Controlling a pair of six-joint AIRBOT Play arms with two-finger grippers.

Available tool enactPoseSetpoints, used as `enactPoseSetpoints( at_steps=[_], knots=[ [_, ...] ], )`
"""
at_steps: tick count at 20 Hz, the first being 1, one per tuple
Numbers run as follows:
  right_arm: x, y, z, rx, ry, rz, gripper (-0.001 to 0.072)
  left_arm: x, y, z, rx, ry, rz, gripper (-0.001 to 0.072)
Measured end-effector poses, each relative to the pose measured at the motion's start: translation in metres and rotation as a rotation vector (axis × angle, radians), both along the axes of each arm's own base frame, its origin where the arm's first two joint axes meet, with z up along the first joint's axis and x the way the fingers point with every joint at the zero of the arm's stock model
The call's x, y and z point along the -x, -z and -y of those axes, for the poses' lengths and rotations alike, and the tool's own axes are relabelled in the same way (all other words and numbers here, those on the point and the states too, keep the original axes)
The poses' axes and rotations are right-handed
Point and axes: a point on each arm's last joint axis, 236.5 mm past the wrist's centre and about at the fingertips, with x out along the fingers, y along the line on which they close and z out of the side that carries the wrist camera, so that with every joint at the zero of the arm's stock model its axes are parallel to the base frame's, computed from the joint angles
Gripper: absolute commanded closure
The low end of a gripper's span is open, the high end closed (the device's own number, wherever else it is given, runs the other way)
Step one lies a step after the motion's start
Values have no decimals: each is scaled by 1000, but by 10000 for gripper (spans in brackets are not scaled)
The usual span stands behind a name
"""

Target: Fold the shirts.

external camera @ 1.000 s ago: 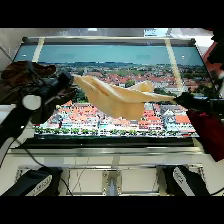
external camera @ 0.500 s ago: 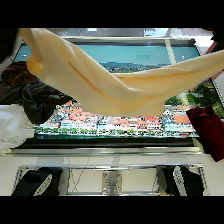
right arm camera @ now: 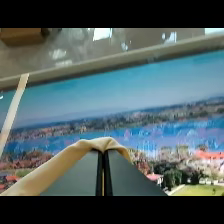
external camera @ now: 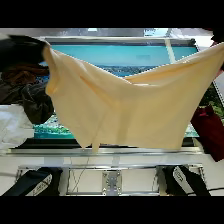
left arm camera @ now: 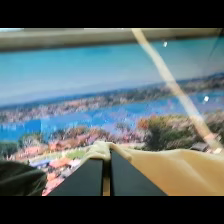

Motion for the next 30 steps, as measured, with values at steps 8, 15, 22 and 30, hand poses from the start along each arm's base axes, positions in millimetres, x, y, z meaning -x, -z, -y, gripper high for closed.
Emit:
enactPoseSetpoints(
  at_steps=[8,15,22,30],
  knots=[
    [-119,225,-17,-119,-17,-334,682,-131,230,4,-88,-85,-378,695],
    [-179,254,-26,-86,83,-174,348,-190,222,1,-28,-152,-189,168],
    [-122,182,75,-19,231,-120,348,-137,70,-91,-119,-288,16,363],
    [4,201,133,6,319,-350,326,20,252,-121,58,-397,-415,358]
  ],
)
